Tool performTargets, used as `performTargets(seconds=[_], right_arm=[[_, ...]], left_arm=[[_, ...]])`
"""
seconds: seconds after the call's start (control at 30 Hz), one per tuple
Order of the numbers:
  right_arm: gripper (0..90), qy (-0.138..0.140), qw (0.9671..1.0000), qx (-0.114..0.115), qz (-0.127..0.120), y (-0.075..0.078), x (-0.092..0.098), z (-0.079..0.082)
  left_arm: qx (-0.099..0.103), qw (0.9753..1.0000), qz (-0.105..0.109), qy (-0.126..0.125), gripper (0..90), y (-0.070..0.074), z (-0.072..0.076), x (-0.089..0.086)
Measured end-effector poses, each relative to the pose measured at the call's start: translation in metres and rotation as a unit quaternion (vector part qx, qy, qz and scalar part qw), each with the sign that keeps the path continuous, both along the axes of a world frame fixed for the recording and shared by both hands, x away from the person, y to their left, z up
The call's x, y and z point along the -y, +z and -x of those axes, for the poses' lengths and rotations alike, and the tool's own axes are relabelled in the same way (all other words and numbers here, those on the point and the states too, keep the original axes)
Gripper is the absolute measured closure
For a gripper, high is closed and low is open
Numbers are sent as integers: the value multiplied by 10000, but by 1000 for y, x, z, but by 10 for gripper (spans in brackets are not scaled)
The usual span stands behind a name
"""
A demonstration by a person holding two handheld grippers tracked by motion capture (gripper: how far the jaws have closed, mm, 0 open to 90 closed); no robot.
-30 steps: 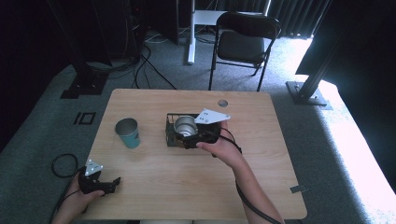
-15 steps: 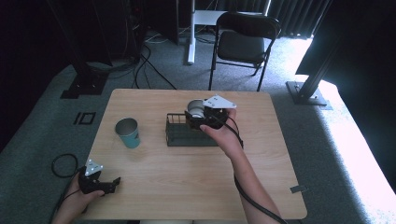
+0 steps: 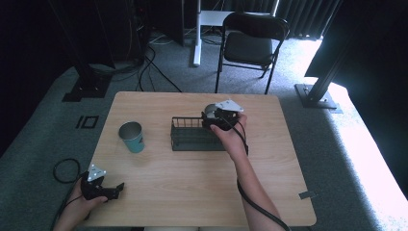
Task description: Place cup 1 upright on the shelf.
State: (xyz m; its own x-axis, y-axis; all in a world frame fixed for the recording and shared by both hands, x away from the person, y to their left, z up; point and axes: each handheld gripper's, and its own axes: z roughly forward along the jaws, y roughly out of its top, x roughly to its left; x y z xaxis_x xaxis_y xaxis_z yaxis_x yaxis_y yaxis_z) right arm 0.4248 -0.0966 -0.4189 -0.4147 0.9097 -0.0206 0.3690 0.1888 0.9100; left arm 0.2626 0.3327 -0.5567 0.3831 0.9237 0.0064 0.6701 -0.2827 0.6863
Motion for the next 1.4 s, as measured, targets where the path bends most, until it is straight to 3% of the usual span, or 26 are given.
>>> performTargets(seconds=[0.27,0.93,1.4], right_arm=[[134,-85,9998,-180,40,-20,-1,-5],[134,-117,9987,-455,202,-52,-2,-8],[132,-62,9988,-365,312,-53,-5,-8]], left_arm=[[0,10000,2,3,3,0,0,0],[0,10000,0,0,3,0,0,0],[1,10000,0,0,3,0,0,0]])
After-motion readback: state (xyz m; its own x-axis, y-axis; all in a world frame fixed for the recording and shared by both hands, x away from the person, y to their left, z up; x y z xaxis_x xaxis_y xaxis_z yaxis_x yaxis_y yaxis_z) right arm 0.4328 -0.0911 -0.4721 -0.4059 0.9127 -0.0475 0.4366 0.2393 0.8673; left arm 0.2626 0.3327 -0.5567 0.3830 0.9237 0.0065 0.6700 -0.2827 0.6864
